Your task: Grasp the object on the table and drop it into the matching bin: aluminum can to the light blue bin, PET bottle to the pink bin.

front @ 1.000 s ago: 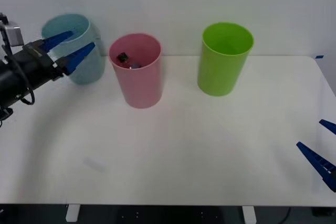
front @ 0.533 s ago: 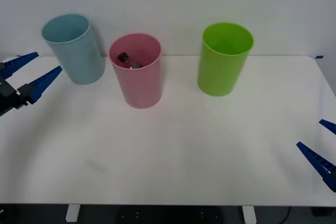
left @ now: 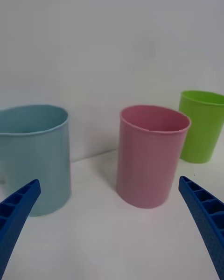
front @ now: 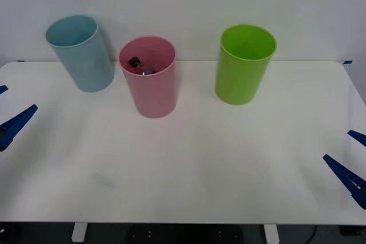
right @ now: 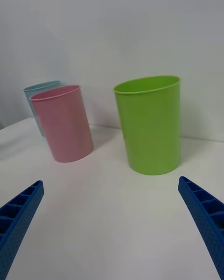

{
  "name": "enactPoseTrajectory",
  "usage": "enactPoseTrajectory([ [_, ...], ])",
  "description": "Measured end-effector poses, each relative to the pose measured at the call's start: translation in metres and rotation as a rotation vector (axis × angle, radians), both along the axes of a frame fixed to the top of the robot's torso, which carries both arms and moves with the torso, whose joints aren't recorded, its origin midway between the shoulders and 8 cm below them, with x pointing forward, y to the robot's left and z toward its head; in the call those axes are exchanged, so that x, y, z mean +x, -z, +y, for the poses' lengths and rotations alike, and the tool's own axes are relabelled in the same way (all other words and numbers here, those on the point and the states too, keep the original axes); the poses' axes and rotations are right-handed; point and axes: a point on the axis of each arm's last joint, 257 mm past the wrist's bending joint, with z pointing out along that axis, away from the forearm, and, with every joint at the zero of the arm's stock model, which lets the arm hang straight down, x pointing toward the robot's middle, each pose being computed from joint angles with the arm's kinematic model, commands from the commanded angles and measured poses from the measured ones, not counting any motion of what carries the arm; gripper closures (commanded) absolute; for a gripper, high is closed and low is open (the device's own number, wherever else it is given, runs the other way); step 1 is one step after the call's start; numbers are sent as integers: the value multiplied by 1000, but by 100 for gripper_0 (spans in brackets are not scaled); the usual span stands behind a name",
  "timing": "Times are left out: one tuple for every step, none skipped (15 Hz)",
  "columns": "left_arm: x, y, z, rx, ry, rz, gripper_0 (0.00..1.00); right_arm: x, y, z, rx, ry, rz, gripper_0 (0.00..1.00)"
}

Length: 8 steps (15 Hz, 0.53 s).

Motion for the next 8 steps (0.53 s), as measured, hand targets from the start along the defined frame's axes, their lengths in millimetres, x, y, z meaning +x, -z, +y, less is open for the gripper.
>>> enactPoseTrajectory([
  [-7, 5, 6, 10, -9, 11, 0, 0, 0, 0, 0, 0, 0, 0],
  [-14, 10, 11, 27, -18, 15, 0, 0, 0, 0, 0, 0, 0, 0],
  [-22, 16, 17, 49, -27, 20, 0, 0, 0, 0, 0, 0, 0, 0],
  [-28, 22, 22, 56, -35, 34, 0, 0, 0, 0, 0, 0, 0, 0],
  [-35, 28, 26, 58, -43, 50, 0, 0, 0, 0, 0, 0, 0, 0],
  [-43, 34, 30, 60, -52, 64, 0, 0, 0, 0, 0, 0, 0, 0],
  [-51, 40, 34, 59, -60, 79, 0, 0, 0, 0, 0, 0, 0, 0],
  [-58, 44, 38, 56, -68, 92, 0, 0, 0, 0, 0, 0, 0, 0],
])
